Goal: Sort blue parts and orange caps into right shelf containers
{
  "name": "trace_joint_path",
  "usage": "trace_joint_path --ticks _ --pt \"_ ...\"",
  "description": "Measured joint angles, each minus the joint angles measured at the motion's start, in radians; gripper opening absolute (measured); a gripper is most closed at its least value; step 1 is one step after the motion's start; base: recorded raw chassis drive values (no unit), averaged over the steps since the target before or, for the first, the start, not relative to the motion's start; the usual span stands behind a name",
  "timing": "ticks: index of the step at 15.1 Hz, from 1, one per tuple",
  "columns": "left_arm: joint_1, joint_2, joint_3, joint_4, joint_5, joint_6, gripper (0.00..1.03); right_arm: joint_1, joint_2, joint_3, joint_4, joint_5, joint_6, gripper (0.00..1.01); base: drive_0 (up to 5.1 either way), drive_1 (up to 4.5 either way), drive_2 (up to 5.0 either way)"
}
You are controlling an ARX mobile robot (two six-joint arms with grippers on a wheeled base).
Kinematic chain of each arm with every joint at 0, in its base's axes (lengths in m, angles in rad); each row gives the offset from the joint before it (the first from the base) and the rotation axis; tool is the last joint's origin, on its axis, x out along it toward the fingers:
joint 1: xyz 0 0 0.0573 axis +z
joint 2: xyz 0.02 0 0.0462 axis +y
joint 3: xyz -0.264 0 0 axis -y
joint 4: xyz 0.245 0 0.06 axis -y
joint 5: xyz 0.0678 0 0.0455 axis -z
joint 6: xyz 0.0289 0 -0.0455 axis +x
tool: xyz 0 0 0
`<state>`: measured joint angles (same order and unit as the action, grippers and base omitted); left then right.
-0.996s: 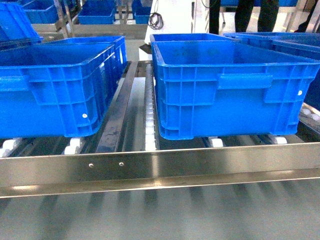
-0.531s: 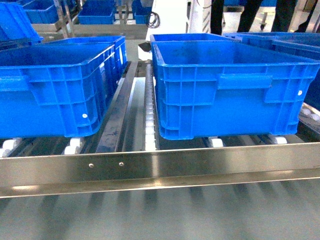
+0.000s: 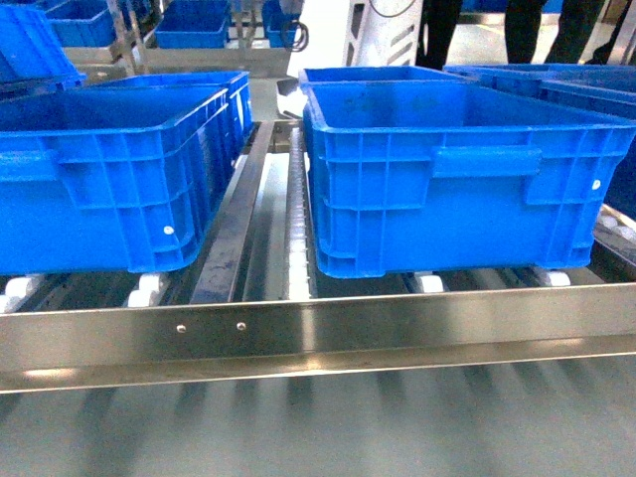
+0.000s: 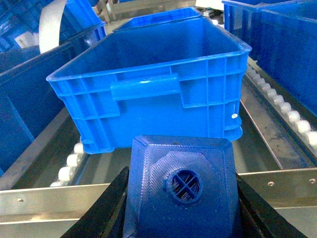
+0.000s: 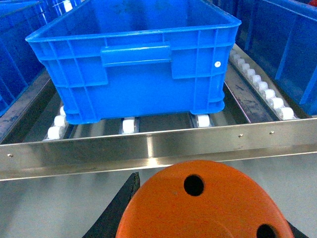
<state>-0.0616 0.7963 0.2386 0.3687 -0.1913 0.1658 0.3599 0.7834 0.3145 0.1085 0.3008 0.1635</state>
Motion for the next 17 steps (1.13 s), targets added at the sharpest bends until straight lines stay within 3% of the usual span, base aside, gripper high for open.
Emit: trace_joint_path --ticks 6,7,8,9,11,13,15,17 --pt "0.0 0.0 0.0 0.0 0.0 0.0 0.45 0.0 0.0 0.0 0.0 0.0 0.0 0.43 0.0 0.0 0.0" --pt "0.0 0.0 0.0 0.0 0.0 0.0 0.45 -0.012 0.0 -0.019 0.083 -0.049 -0.037 0.43 0.0 0.0 0.0" --pt "0.0 0.0 0.0 0.0 0.0 0.0 0.45 -0.028 0.022 -0.023 0.164 -0.129 -0.106 0.43 0.0 0.0 0.0" --pt "0.0 0.0 0.0 0.001 0.0 0.0 0.45 -0.029 0.08 0.002 0.227 -0.166 -0.15 0.43 0.0 0.0 0.0" --pt "0.0 0.0 0.0 0.0 0.0 0.0 0.45 -0.076 0.306 0.142 0.375 -0.226 -0.191 0.43 0.0 0.0 0.0" --pt "0.0 0.0 0.0 0.0 0.0 0.0 0.45 -0.121 0.569 0.401 0.492 -0.214 -0.221 0.43 0.0 0.0 0.0" --pt "0.0 0.0 0.0 0.0 0.0 0.0 0.45 -0.132 0.807 0.671 0.433 -0.196 -0.235 0.43 0.0 0.0 0.0" --pt "0.0 0.0 0.0 0.0 0.0 0.0 0.45 -0.14 1.022 0.914 0.38 -0.177 -0.241 0.68 0.0 0.0 0.0"
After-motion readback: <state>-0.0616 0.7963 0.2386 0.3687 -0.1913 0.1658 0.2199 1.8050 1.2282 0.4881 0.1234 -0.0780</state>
